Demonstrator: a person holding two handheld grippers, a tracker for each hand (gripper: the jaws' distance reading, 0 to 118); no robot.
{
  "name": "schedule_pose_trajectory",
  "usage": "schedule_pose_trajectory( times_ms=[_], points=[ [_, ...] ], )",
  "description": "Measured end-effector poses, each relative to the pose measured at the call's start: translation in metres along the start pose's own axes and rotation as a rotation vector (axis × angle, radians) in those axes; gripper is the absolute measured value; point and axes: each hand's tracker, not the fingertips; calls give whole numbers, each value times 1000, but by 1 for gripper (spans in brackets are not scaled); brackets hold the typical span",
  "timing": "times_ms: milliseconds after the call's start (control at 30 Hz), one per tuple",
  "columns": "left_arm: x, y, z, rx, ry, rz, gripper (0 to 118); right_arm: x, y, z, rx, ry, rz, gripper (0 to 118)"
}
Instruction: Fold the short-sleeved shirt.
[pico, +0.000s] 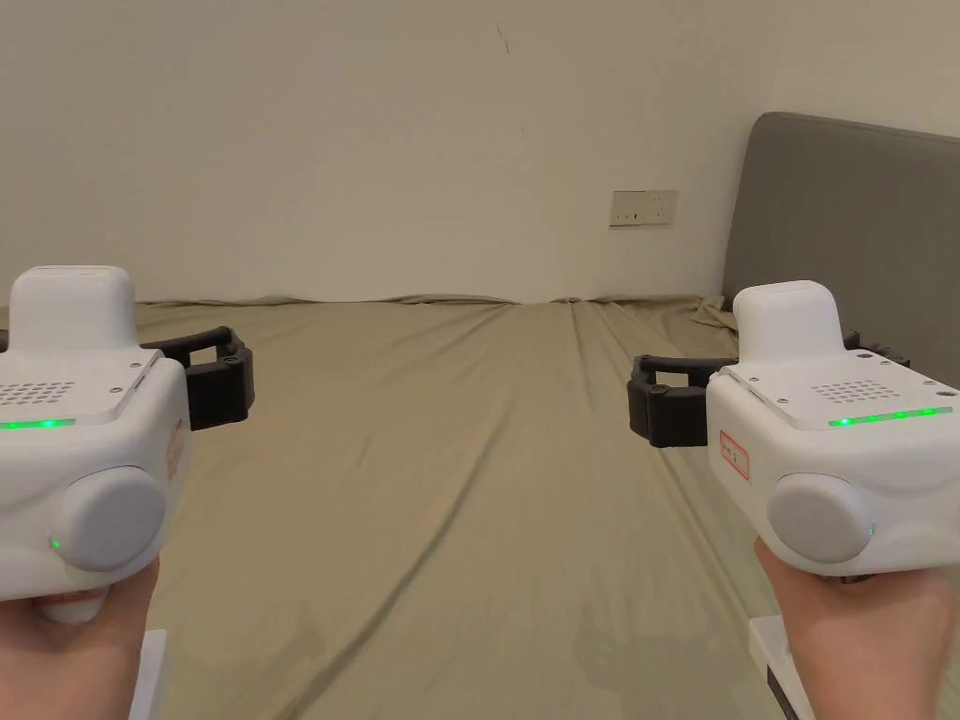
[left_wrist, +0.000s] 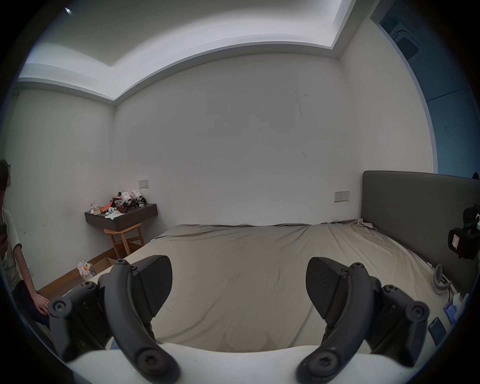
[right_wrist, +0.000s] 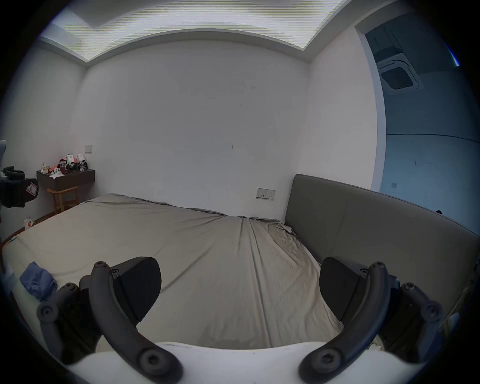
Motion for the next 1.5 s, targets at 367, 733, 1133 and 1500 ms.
schedule_pose_trajectory(
  times_ms=[367, 733, 1133, 1500],
  points=[
    [-4, -3, -5, -13, 4, 9, 113, 5, 1, -2, 7, -6, -41, 118],
    [1, 0, -9, -20, -12, 3, 113, 4, 0, -5, 2, -18, -37, 118],
    [3, -5, -13, -42, -33, 3, 113, 2, -3, -6, 1, -17, -28, 118],
    [4, -8, -15, -61, -50, 6, 113, 19, -8, -25, -109, 271, -317, 118]
  ],
)
